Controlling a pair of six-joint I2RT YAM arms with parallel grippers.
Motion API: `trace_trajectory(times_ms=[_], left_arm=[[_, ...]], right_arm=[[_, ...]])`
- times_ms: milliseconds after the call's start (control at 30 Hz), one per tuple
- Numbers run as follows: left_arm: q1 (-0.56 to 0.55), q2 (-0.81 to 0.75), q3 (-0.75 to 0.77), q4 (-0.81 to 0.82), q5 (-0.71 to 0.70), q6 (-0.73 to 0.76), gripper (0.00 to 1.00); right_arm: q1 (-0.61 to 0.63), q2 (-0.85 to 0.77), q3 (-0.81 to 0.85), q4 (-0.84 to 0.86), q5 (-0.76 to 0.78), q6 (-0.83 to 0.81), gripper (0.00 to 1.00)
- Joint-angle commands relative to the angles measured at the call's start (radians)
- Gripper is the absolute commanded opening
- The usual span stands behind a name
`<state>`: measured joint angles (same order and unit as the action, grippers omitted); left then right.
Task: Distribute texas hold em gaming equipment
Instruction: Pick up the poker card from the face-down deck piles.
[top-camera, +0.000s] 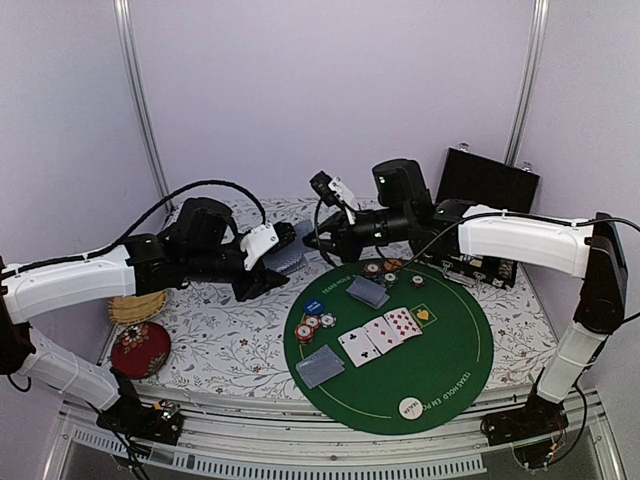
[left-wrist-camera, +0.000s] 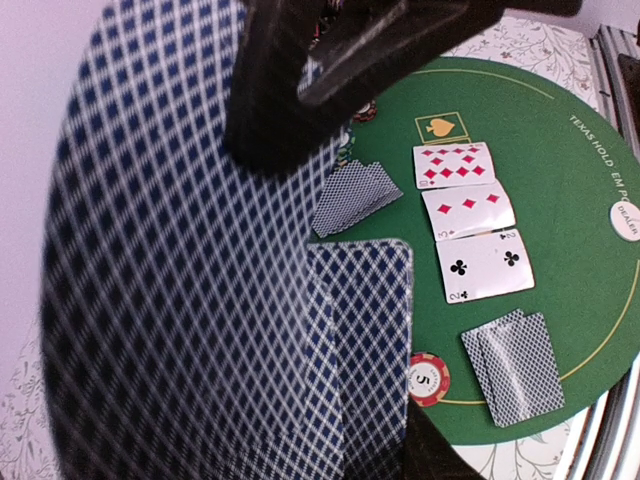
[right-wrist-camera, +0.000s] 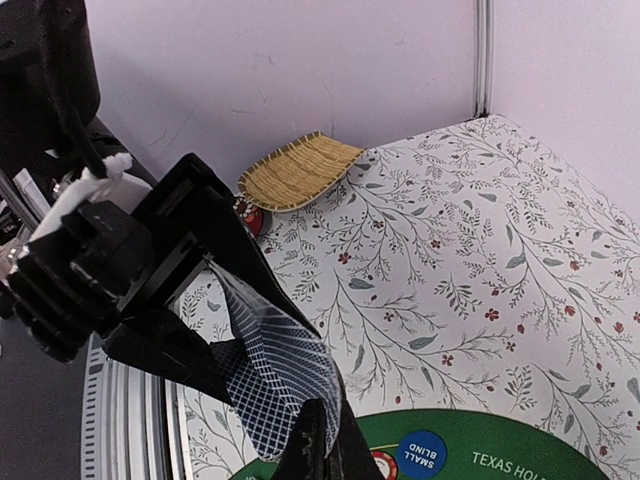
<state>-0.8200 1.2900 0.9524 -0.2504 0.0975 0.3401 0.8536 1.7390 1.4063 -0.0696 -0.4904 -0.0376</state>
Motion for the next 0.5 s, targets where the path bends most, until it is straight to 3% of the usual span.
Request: trace_trajectory(times_ms=[0, 167, 467], left_arm=[[-0.009, -0.005, -0.003, 0.021, 0.013, 0.001, 0.45], [-0.010, -0.004, -0.003, 0.020, 0.010, 0.002, 0.45], [-0.011, -0.004, -0.003, 0.022, 0.008, 0.000, 0.45]], right_arm=[[-0.006, -0.065, -0.007, -0.053, 0.051, 0.001, 0.03], [-0.006, -0.092, -0.004, -0.105, 0.061, -0.014, 0.06], [-0.055, -0.175, 0.007, -0.152, 0.007, -0.016, 0.02]])
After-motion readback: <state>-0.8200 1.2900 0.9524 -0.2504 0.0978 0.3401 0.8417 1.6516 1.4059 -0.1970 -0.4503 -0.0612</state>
